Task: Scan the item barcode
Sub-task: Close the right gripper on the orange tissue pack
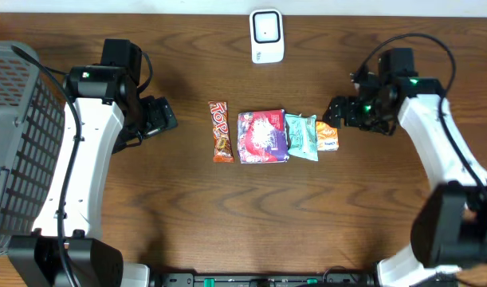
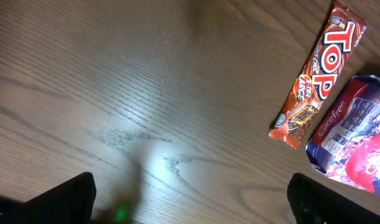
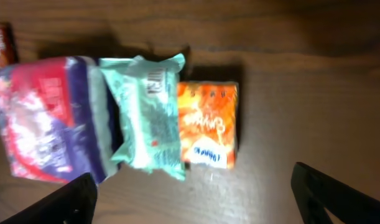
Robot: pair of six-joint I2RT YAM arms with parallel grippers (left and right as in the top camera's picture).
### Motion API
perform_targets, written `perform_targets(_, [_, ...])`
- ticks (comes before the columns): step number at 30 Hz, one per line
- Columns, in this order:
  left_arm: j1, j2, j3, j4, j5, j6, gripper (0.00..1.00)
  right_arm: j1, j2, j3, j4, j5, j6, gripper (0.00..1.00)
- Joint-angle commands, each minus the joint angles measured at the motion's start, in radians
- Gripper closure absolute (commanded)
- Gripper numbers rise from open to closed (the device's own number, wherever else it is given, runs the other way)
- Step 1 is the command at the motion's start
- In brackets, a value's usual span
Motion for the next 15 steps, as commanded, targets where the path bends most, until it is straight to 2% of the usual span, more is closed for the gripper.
perform_targets(1, [0.002,0.005,-0.003,-0.001,-0.012,0.013,0.02,-0.018,0.077,0.023,0.033,-0.091,-0.042,0.16])
perform_targets(5, [0.002,0.005,-0.003,-0.001,-0.012,0.013,0.02,-0.02,0.159,0.023,0.068,-0.172,-0.109,0.37])
perform_targets(9, [0.002,0.005,-0.003,-0.001,-0.012,0.013,0.02,-0.02,0.228,0.023,0.092,-0.146,-0.11,0.43])
perform_targets(12, [0.002,0.005,-0.003,-0.001,-0.012,0.013,0.02,-0.024,0.26,0.023,0.092,-0.104,-0.11,0.42])
perform_targets(15, [0.002,0.005,-0.003,-0.001,-0.012,0.013,0.02,-0.03,0.284,0.023,0.085,-0.053,-0.111,0.34])
